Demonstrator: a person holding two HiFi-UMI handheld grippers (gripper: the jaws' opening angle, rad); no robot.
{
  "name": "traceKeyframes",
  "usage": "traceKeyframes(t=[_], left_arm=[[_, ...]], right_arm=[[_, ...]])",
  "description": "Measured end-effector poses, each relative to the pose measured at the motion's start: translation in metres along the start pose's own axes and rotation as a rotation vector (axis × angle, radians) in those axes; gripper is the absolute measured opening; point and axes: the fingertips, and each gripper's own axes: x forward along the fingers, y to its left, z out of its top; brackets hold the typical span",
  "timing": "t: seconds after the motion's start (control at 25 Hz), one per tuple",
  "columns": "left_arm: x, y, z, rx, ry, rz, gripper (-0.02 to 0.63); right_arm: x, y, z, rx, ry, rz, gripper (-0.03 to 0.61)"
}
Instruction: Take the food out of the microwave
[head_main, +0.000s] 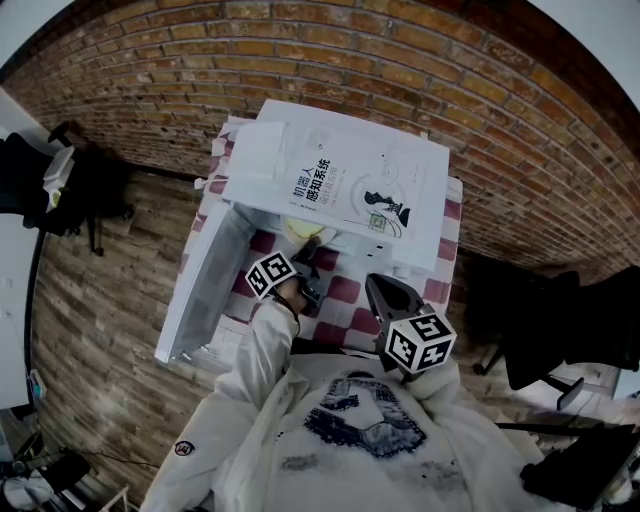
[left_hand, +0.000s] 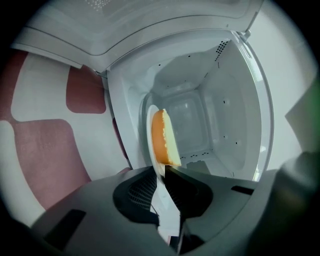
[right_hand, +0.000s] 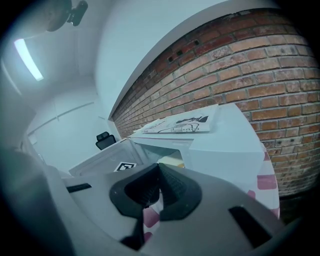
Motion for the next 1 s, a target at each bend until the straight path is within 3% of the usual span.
traceKeyframes(t=[0.52, 1.0], left_arm=[[-0.011, 0.002, -0.001, -0.144, -0.057, -0.066, 0.021], [-0.013, 0.004, -0.003, -0.201, -0.083, -0.095, 0.018]], right_arm=[[-0.002, 0.004, -0.007, 0.013, 0.008, 0.006, 0.014], [-0.006, 0.003, -0.012, 0.024, 0.008, 0.003, 0.014]])
